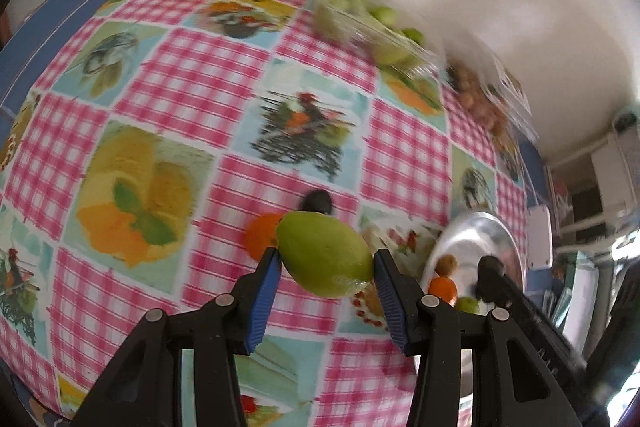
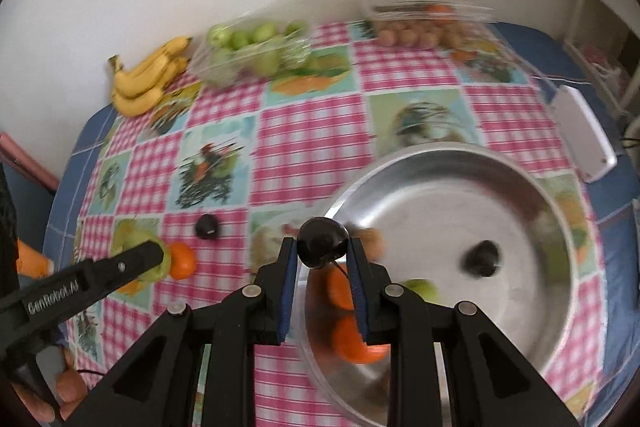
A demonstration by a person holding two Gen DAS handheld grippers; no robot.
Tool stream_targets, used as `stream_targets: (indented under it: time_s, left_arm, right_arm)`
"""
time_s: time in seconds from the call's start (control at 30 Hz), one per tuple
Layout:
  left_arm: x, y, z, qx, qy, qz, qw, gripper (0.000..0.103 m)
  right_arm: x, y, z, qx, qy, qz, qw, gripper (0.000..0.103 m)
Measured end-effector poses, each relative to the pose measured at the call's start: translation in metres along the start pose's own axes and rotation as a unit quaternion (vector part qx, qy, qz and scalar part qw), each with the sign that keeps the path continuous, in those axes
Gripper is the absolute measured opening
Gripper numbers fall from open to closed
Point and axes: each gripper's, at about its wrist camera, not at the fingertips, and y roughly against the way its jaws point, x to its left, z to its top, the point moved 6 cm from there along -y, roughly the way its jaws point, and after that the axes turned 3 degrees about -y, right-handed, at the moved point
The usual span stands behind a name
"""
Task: Organize fruits
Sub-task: 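Carry the plum with the right tool while the left tool carries the pear over the bowl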
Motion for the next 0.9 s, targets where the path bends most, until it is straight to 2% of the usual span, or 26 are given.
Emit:
stream_targets:
  time_s: [0.23, 0.43, 0.67, 0.9]
  left_arm:
    - [-0.052, -0.010, -0.020, 0.011, -0.070, -0.002, 0.9975, 0.051]
    - [-0.096, -0.021, -0.038, 0.022, -0.136, -0.009, 0.9905, 0.051]
    - [-0.131, -0.030, -0.045, 0.017, -0.188, -0.009, 0.9820, 0.051]
    - [-0.149, -0.044, -0.038, -0.002, -0.218, -0.001, 0.9760, 0.051]
  right_arm:
    - [-0.047, 0.013, 0.003, -0.007, -0.049, -0.012, 0.999, 0.026]
    - [-0.080, 0.025, -0.001, -0.013, -0.084, -0.021, 0.996, 0.026]
    - [-0.097, 0.028, -0.002, -0.015, -0.101, -0.019, 0.995, 0.026]
    - [-0.106, 0.017, 0.005, -0.018, -0.107, -0.009, 0.994, 0.026]
